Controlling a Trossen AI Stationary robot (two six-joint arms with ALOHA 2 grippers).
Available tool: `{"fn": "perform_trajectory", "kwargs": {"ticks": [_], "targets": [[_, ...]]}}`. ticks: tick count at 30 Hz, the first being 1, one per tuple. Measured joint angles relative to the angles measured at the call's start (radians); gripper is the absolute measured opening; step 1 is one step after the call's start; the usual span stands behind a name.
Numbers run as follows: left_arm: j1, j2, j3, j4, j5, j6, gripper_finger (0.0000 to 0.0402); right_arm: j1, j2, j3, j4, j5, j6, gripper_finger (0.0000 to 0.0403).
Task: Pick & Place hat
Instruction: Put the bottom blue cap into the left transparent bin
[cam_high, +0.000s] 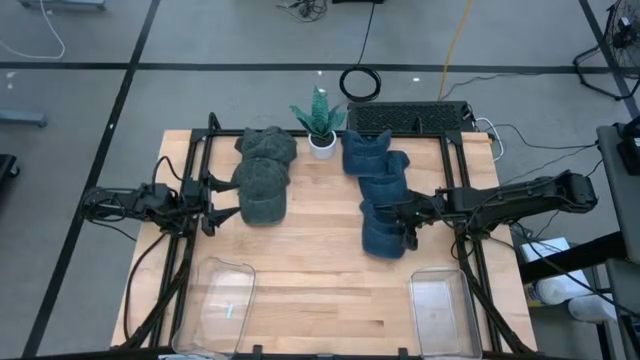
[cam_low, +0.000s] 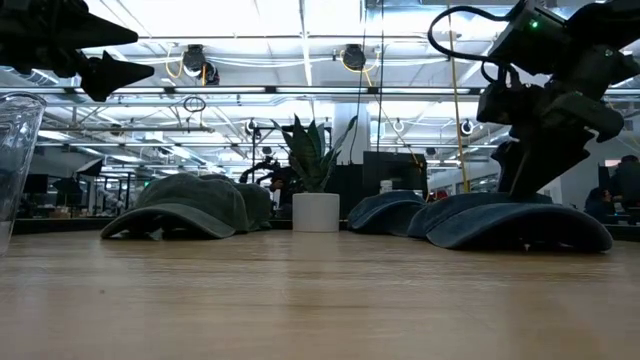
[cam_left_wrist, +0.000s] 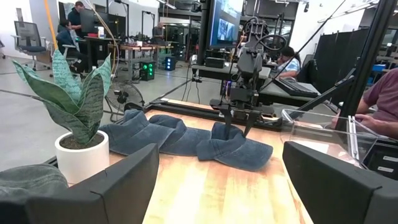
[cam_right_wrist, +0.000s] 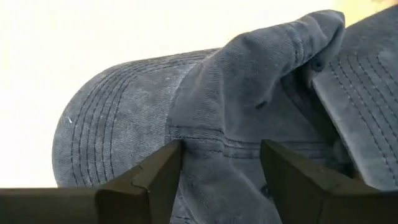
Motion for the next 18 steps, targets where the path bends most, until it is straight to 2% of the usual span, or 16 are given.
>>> {"fn": "perform_trajectory", "kwargs": {"ticks": [18], "targets": [[0.0, 0.0, 0.0, 0.0, 0.0, 0.0, 0.0351, 0.023, 0.001, -0.001, 0.035, 0.004, 0.1, 0.0151]]}}
